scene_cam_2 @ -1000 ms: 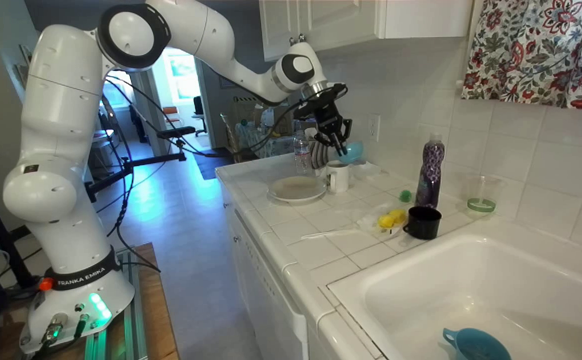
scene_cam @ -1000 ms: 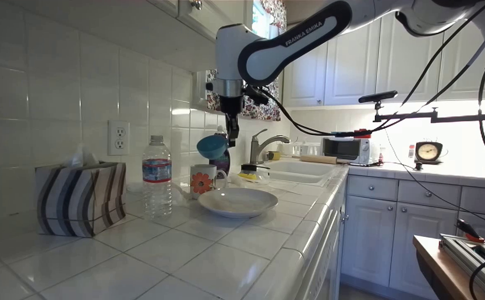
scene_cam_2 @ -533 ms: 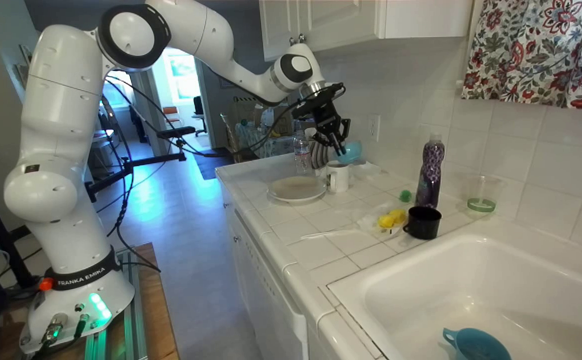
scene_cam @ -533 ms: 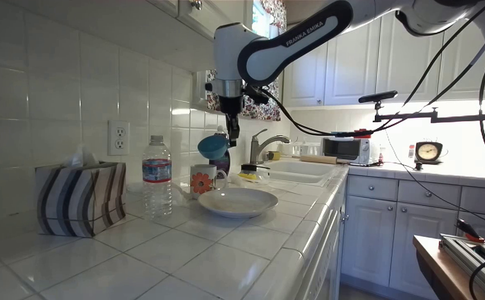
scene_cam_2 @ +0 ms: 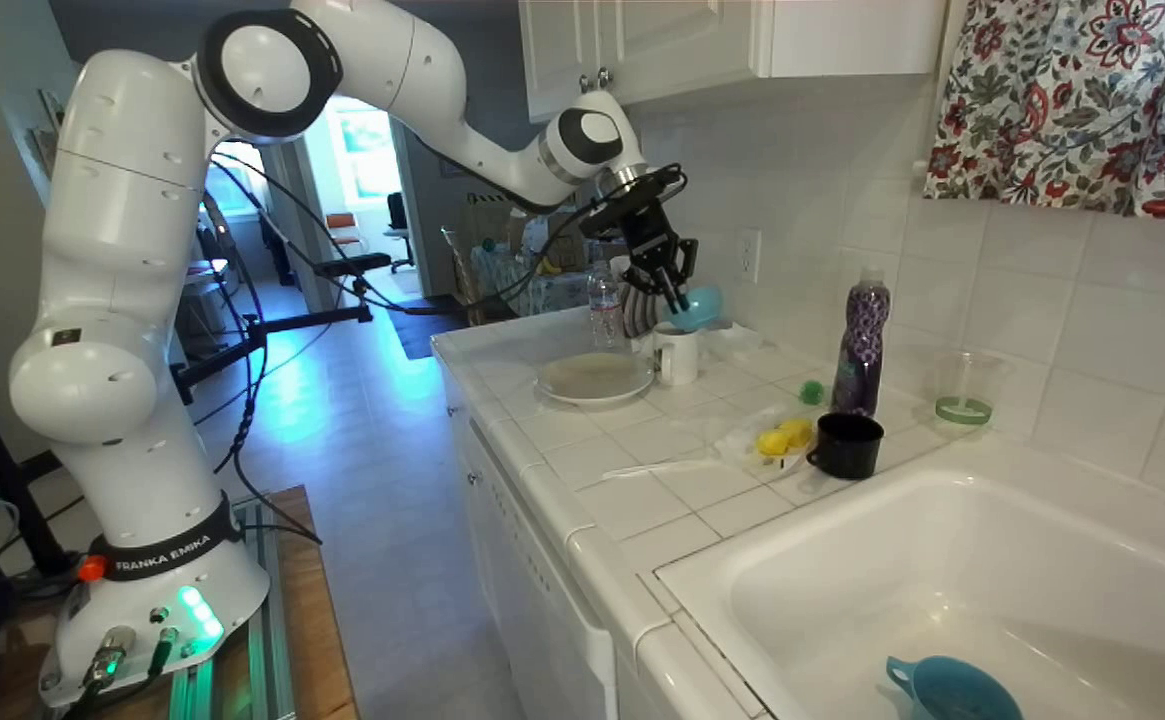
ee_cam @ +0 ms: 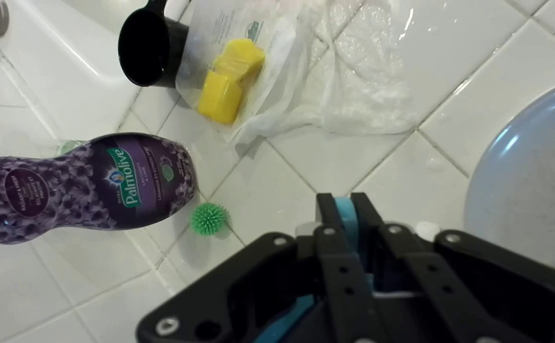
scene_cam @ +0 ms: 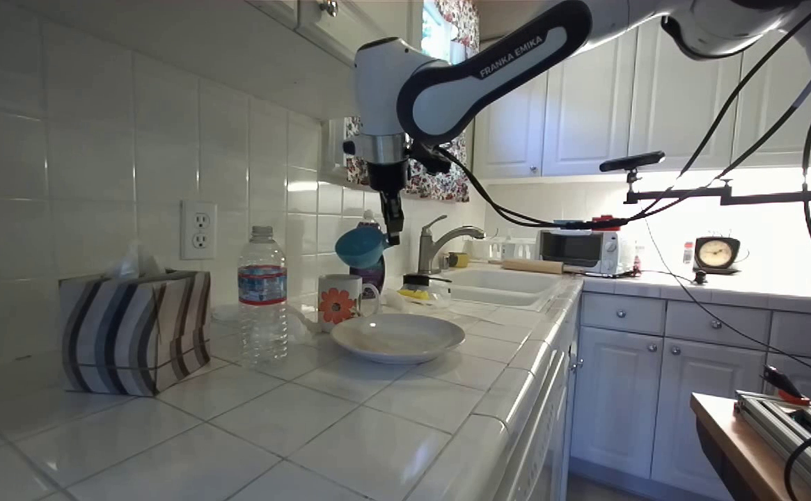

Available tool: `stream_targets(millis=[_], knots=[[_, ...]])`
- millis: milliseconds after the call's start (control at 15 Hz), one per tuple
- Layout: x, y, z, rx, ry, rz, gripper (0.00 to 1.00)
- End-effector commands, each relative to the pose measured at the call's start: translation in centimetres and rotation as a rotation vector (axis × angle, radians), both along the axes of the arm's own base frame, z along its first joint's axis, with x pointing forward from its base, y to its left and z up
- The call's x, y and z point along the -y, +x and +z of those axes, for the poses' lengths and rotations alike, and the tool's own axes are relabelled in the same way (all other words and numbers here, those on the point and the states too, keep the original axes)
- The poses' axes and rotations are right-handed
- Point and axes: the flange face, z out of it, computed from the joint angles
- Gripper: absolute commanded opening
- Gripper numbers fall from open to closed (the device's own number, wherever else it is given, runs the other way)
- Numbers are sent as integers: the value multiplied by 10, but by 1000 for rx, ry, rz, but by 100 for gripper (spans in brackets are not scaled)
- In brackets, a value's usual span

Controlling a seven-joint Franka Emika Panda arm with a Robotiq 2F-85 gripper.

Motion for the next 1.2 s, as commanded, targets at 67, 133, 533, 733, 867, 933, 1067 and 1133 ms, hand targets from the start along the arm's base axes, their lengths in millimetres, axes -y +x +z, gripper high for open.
stream_targets(millis=[67, 133, 533, 733, 867, 933, 1067, 1133], knots=[[-4, -1, 7, -13, -68, -25, 3], [-5, -1, 8, -19, -76, -27, 3], [-12, 0, 14, -62, -135, -39, 3], [-16, 3, 19, -73, -155, -39, 3], [-18, 5, 20, -82, -168, -38, 3], [-19, 7, 21, -85, -172, -37, 3], [-21, 9, 20, -93, -176, -39, 3], [-21, 11, 19, -95, -179, -39, 3]])
